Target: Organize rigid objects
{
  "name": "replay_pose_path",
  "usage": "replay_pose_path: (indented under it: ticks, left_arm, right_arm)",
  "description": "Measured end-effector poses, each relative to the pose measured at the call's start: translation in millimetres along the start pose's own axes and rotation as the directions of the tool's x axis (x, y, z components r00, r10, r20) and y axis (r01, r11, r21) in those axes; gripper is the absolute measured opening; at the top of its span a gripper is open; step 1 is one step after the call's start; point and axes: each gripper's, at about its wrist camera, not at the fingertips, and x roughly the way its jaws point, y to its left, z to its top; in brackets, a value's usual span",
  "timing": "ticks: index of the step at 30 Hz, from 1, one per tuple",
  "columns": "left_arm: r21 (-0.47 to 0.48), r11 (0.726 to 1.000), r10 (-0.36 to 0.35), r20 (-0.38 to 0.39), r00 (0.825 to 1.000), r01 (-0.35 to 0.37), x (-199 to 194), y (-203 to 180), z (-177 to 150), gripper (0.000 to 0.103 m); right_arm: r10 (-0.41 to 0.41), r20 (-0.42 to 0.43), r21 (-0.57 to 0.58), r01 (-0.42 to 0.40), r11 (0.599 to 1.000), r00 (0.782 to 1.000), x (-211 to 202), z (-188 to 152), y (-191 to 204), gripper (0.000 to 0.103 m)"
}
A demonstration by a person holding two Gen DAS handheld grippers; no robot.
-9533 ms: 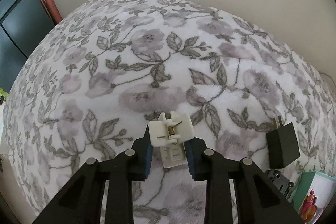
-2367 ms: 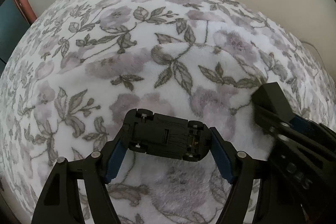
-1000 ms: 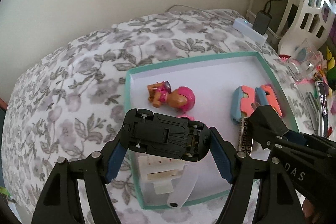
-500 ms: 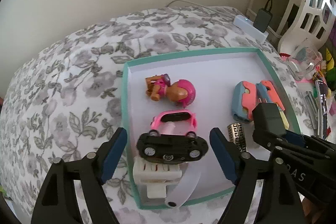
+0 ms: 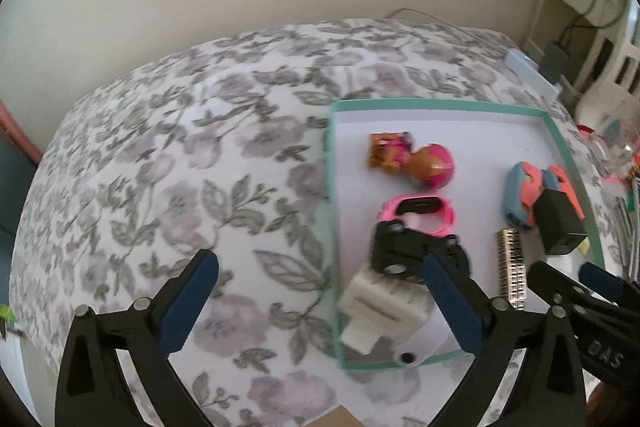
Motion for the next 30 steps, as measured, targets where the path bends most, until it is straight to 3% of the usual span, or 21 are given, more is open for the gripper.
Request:
replay_pose_path:
  ticks: [5, 15, 30]
  left_arm:
    - [-0.054, 0.998, 0.025, -0.003, 1.000, -0.025, -3.2, 20.6, -8.4, 0.102]
    - [-0.067, 0.997, 0.043, 0.033, 0.999, -0.040, -20.7, 38.7, -22.4, 0.102]
    - [-0.128, 0.990, 0.054, 0.015, 0.998, -0.051, -41.4, 63.9, -36.9, 0.102]
  right_arm:
    - [-0.007, 0.024, -0.052, 0.009, 0.999, 1.000, -7.3, -10.0, 13.5, 0.100]
    - [-0.016, 0.054, -0.116, 0.022, 0.993, 0.998, -19.0, -27.1, 30.7, 0.103]
    - [-0.012, 0.139, -0.136, 0.031, 0.990, 0.990, -45.7, -36.9, 40.4, 0.103]
